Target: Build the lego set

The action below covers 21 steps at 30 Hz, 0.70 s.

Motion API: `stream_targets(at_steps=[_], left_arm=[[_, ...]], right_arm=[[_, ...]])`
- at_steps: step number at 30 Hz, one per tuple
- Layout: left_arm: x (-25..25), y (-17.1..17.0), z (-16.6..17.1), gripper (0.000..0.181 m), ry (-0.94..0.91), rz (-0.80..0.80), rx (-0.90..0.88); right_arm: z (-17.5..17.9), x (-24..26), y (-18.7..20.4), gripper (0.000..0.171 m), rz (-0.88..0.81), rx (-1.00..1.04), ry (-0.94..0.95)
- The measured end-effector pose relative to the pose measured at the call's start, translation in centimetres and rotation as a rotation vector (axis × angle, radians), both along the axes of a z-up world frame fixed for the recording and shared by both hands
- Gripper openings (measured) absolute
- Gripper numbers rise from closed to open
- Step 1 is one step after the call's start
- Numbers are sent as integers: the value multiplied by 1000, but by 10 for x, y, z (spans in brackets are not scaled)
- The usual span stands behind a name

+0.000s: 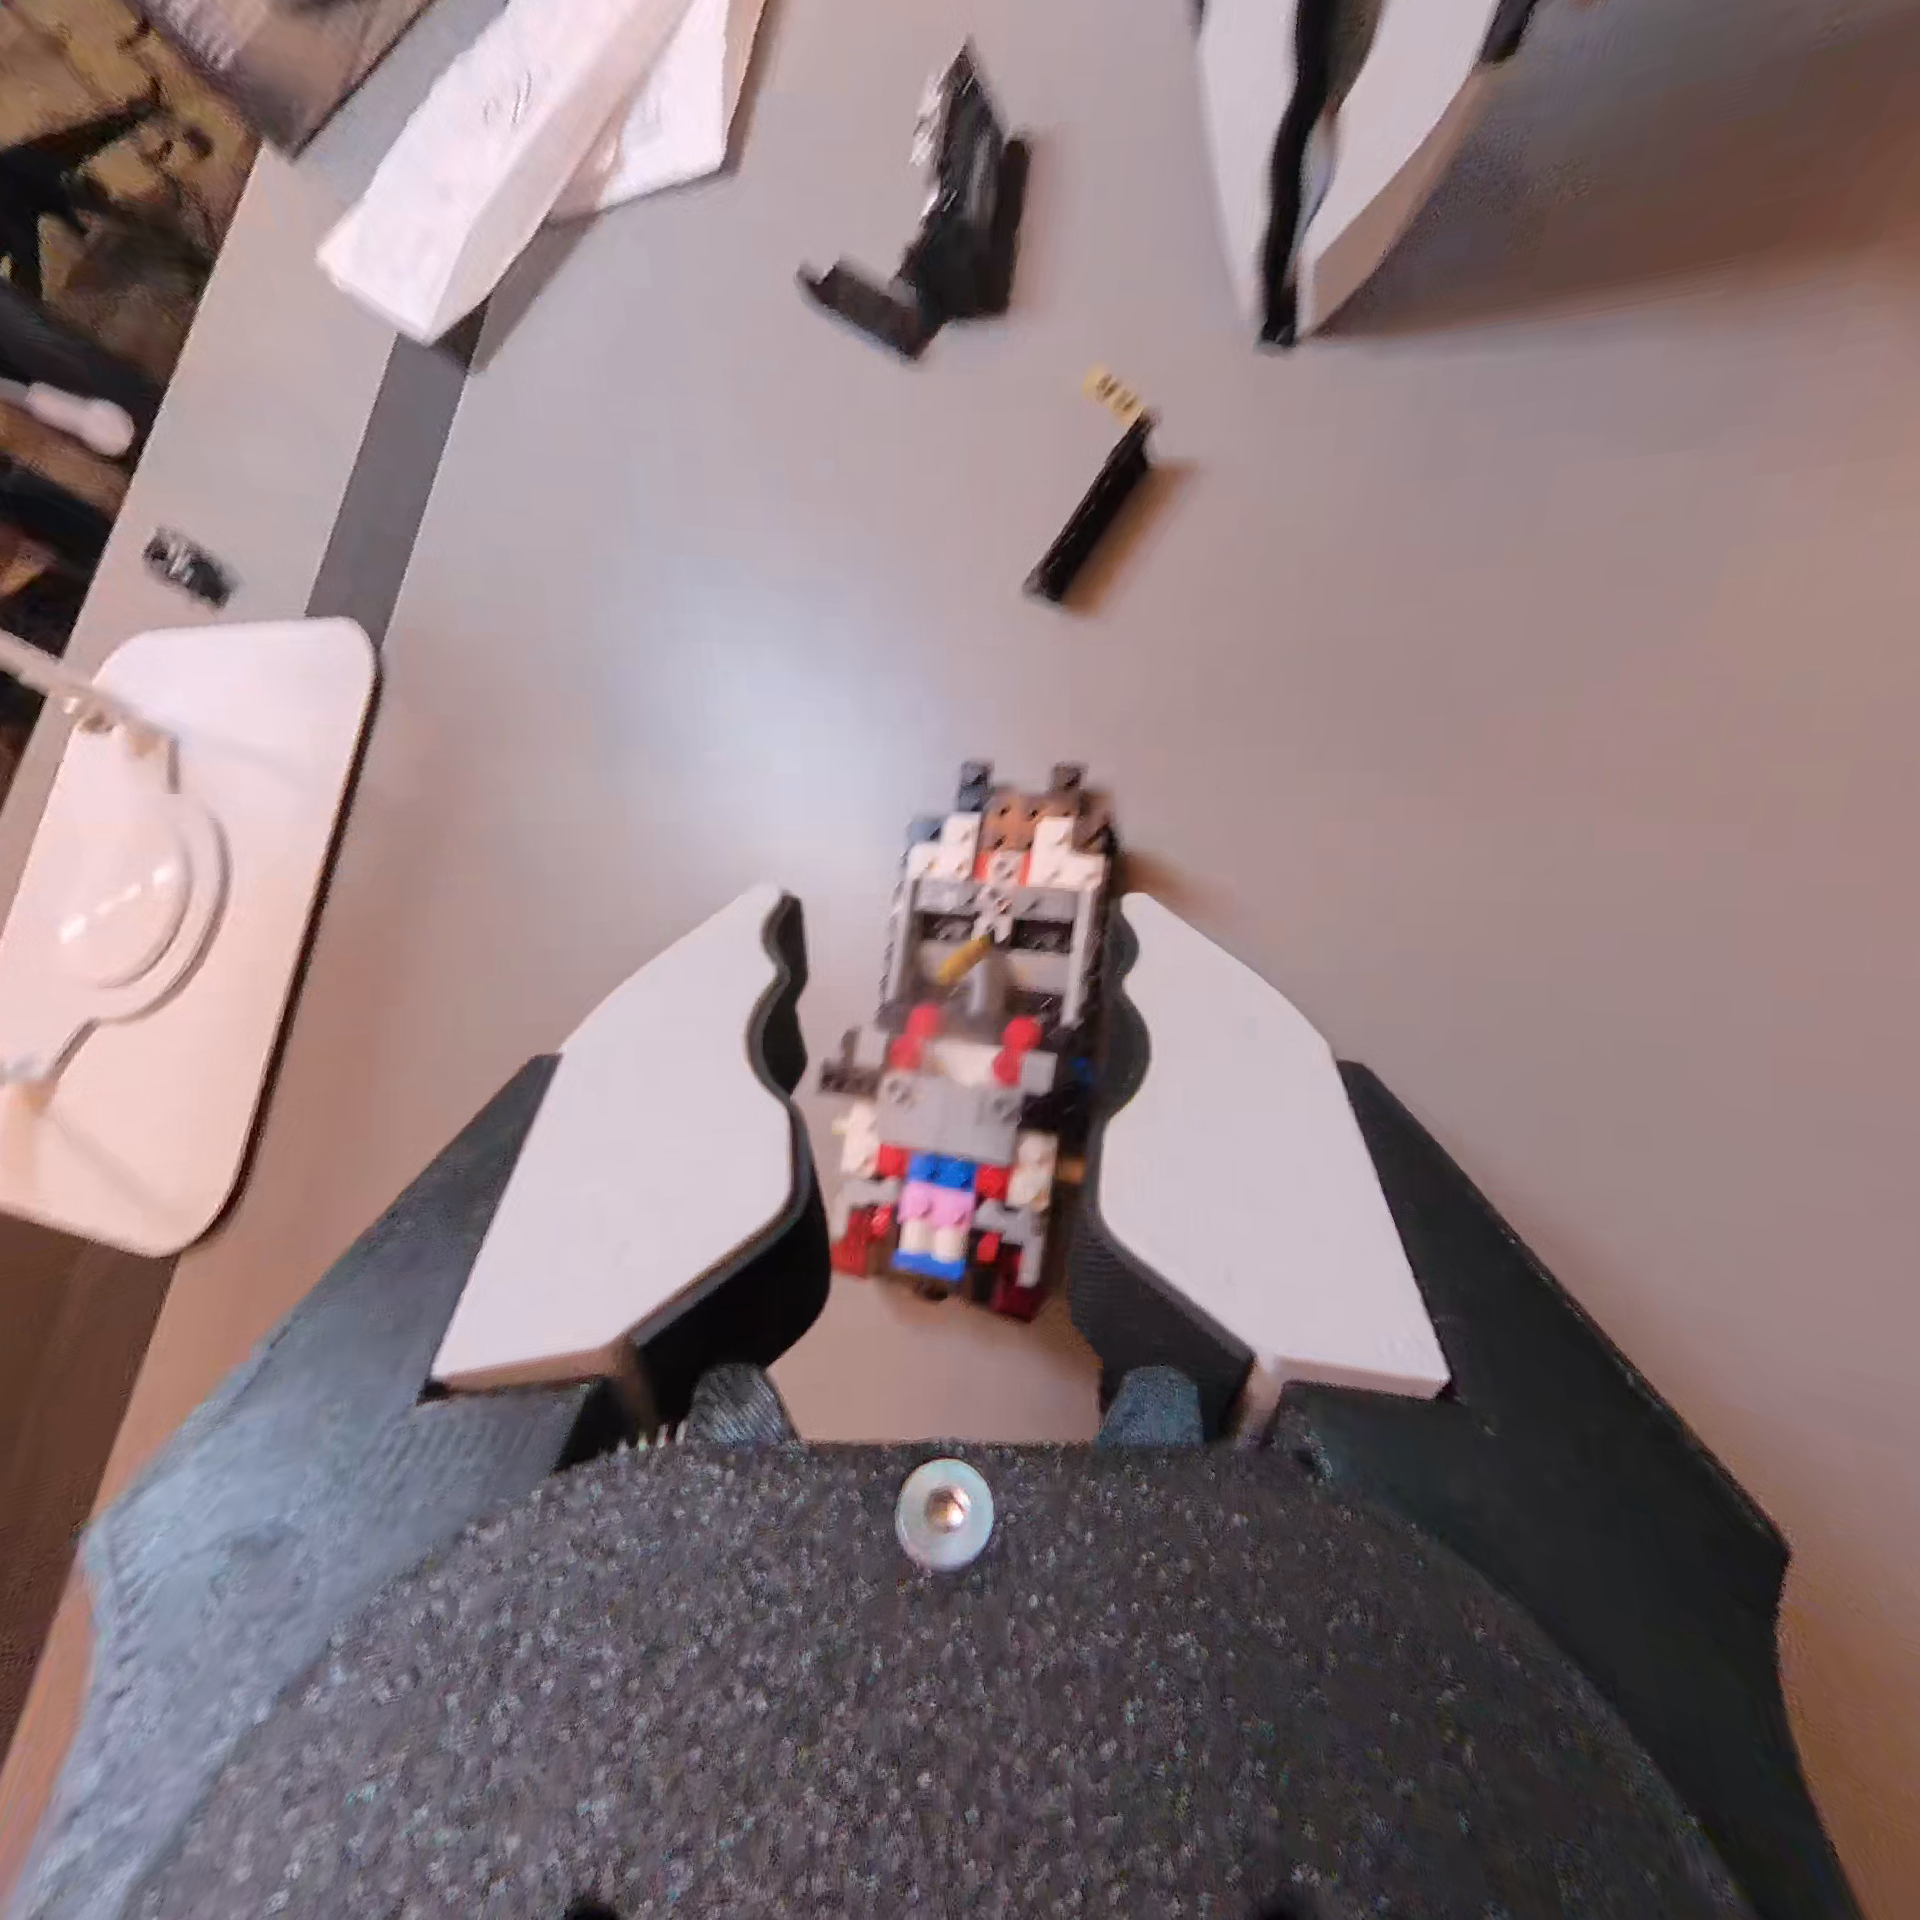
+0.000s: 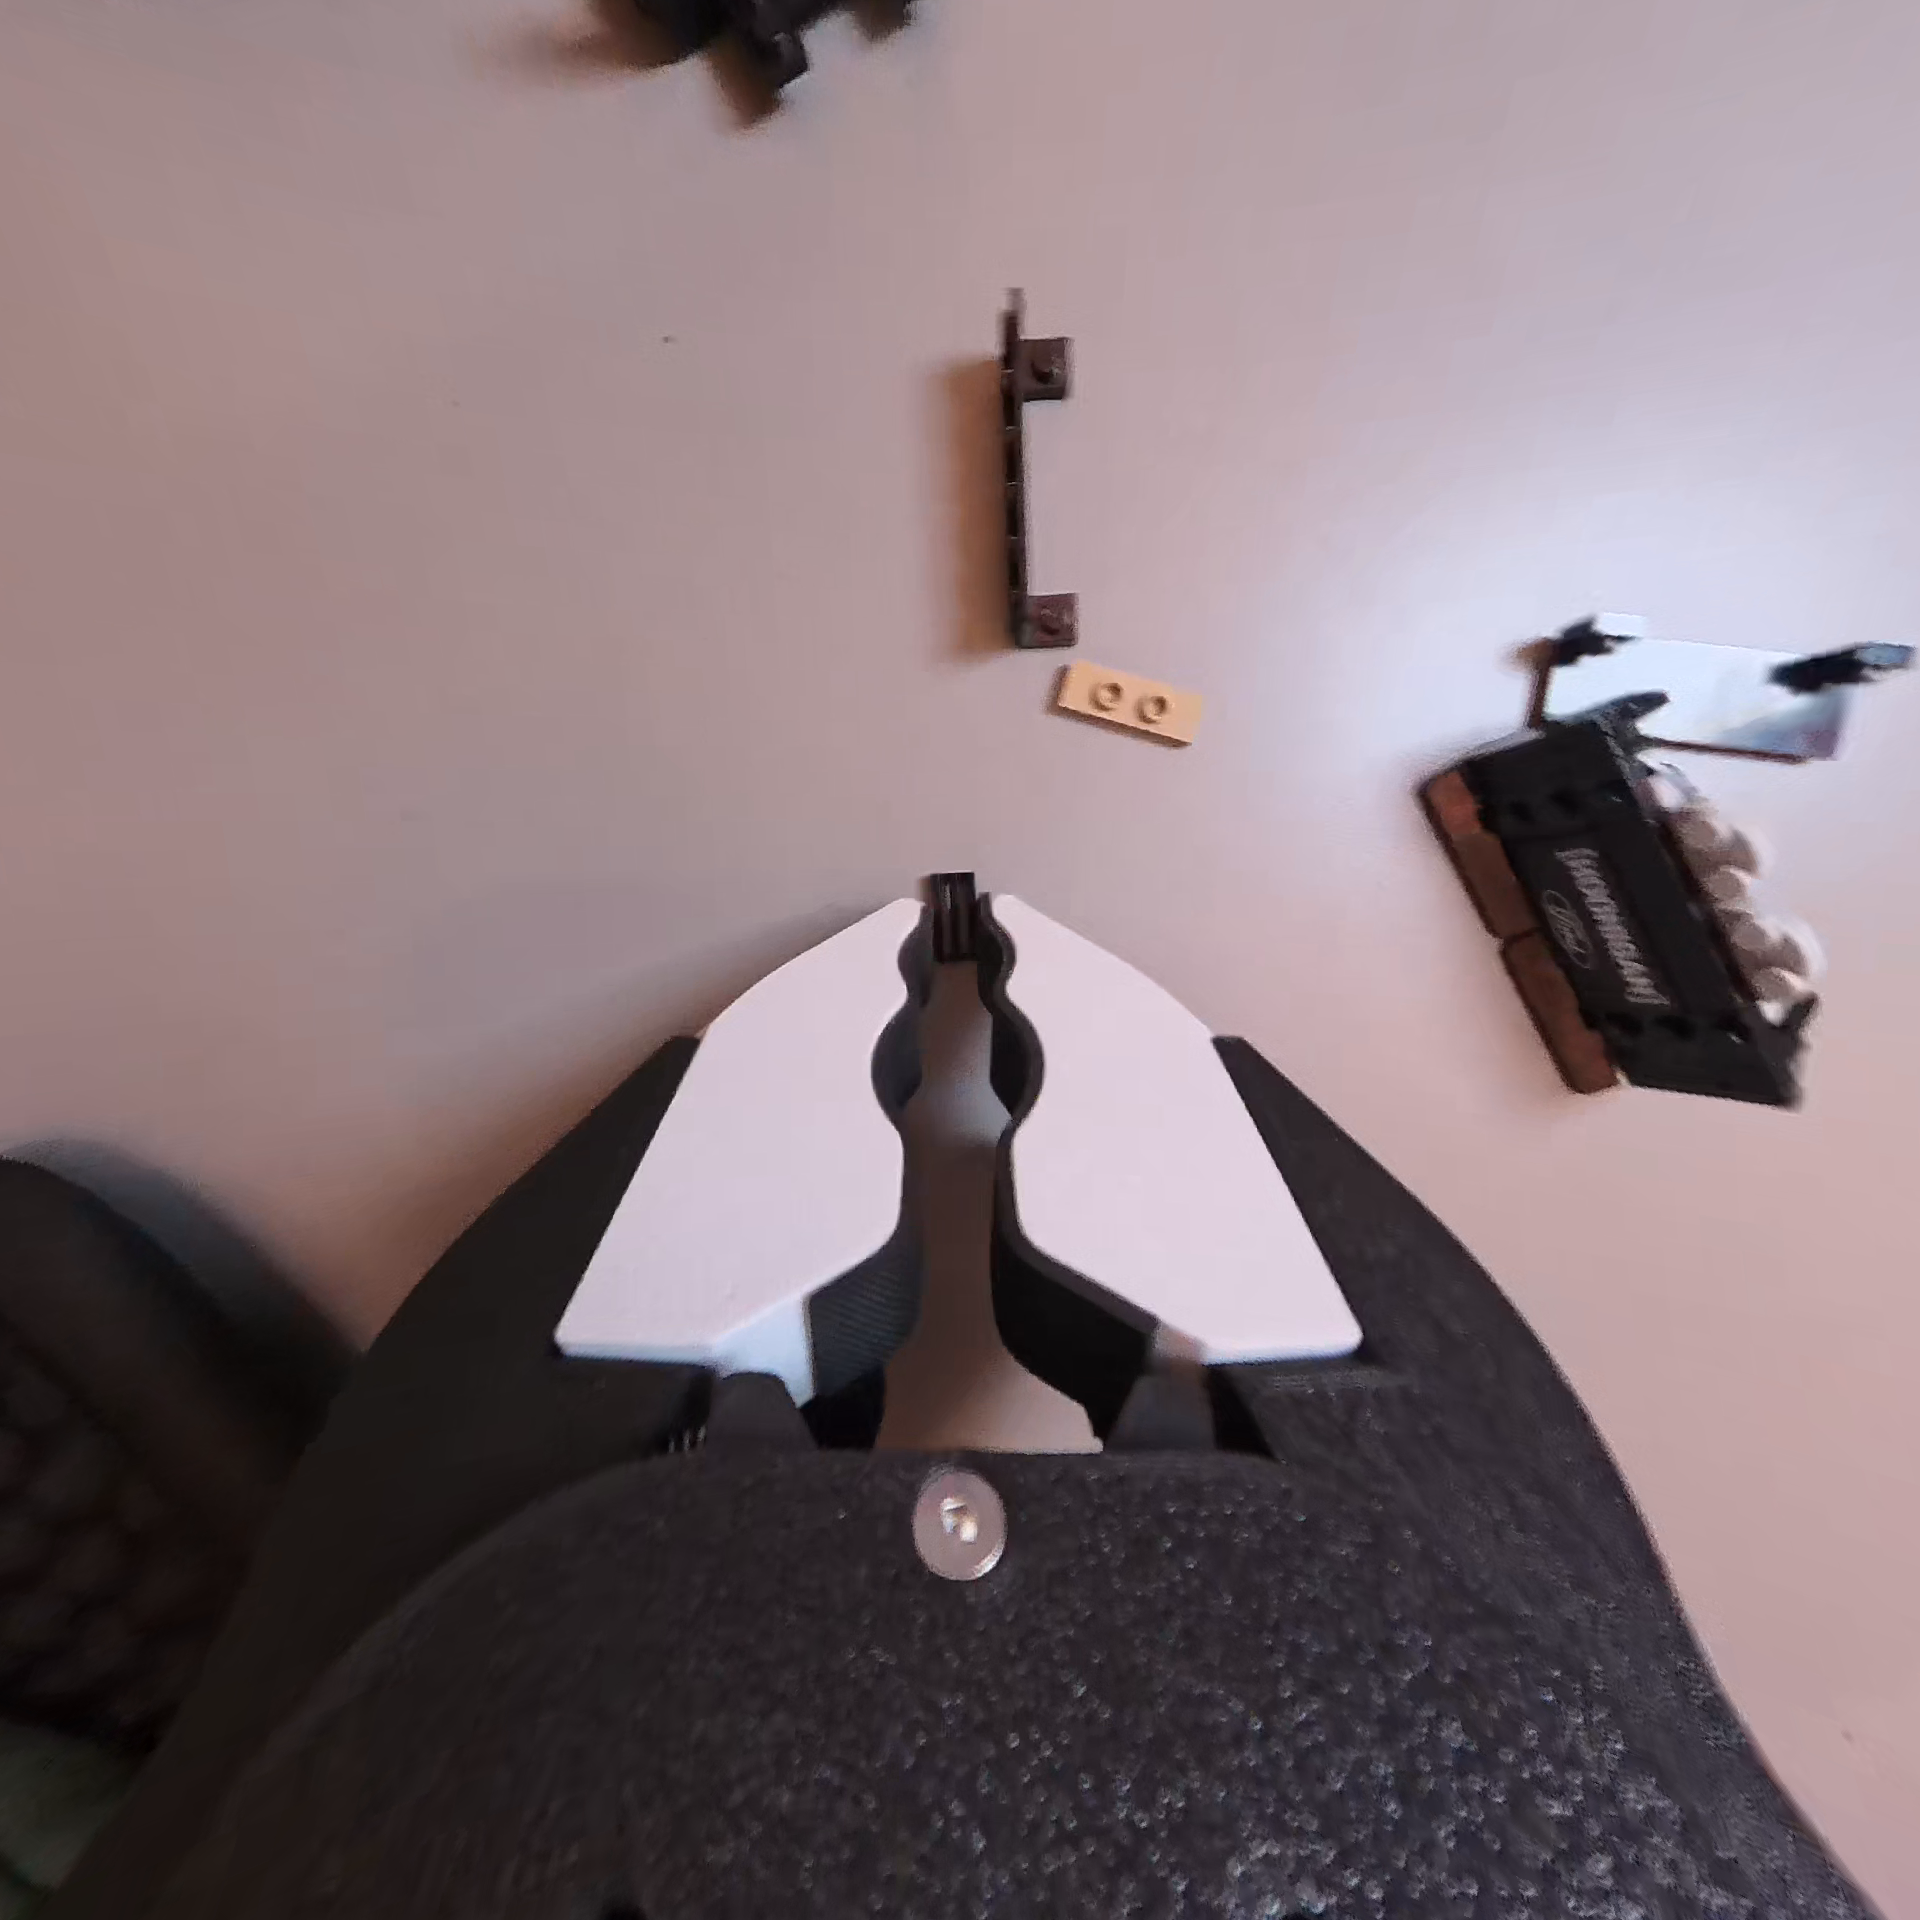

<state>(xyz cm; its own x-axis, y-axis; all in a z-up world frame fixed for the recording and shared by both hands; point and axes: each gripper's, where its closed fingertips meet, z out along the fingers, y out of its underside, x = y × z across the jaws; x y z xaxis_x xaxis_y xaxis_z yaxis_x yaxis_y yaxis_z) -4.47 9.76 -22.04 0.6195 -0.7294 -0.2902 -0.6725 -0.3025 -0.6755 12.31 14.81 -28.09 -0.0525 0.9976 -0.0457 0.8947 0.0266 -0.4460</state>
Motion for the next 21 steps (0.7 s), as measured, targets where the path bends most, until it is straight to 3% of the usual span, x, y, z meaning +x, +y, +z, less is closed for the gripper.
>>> stream_targets(at_steps=[3, 8, 14, 21], left_arm=[[39, -14, 5, 31, -120, -114, -17], [85, -30, 7, 35, -458, -165, -220], [69, -25, 24, 30, -776, -64, -411], [68, -28, 27, 7, -871, -70, -502]], right_arm=[[16, -24, -22, 8, 103, -10, 126], [64, -87, -60, 8, 281, 129, 446], [74, -108, -73, 8, 352, 284, 519], [87, -111, -79, 7, 388, 356, 572]])
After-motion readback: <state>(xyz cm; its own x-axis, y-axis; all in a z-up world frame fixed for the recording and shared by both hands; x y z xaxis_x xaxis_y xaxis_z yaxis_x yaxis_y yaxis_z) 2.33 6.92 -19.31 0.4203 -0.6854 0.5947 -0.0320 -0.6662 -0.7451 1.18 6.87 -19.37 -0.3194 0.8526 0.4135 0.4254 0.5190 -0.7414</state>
